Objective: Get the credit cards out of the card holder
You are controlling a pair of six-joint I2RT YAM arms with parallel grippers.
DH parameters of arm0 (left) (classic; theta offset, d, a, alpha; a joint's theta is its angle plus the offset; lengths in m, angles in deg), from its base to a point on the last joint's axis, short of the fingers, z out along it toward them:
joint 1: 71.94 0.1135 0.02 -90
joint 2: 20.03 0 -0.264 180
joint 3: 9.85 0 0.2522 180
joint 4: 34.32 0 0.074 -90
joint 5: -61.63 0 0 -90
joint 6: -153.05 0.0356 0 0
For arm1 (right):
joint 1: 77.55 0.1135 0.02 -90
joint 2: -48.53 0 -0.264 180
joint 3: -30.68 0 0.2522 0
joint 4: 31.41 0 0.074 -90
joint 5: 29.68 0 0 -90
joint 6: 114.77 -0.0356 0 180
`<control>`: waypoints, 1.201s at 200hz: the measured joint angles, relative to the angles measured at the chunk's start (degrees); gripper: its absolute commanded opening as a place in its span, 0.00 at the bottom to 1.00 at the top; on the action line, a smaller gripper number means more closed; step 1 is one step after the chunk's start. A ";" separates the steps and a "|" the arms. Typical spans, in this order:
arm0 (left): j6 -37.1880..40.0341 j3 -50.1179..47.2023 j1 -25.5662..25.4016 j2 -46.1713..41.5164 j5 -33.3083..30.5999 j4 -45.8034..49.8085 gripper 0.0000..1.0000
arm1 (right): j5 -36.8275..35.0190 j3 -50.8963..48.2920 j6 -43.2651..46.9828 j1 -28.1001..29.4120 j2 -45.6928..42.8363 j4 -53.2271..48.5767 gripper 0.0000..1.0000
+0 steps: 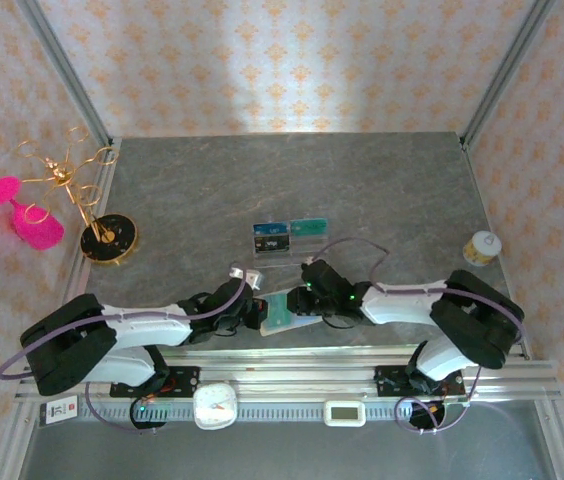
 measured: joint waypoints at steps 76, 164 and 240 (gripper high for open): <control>0.55 1.73 -0.42 -1.81 2.08 -0.98 0.00 | -3.54 -5.09 -2.47 0.02 -11.32 -5.07 0.33; 0.55 2.99 -1.44 0.59 1.20 -2.51 0.00 | 1.49 0.90 1.49 -1.38 -6.10 -3.69 0.25; 1.20 4.72 -1.46 1.68 1.38 -3.26 0.00 | 2.56 -1.14 0.15 -1.66 -4.87 -2.86 0.24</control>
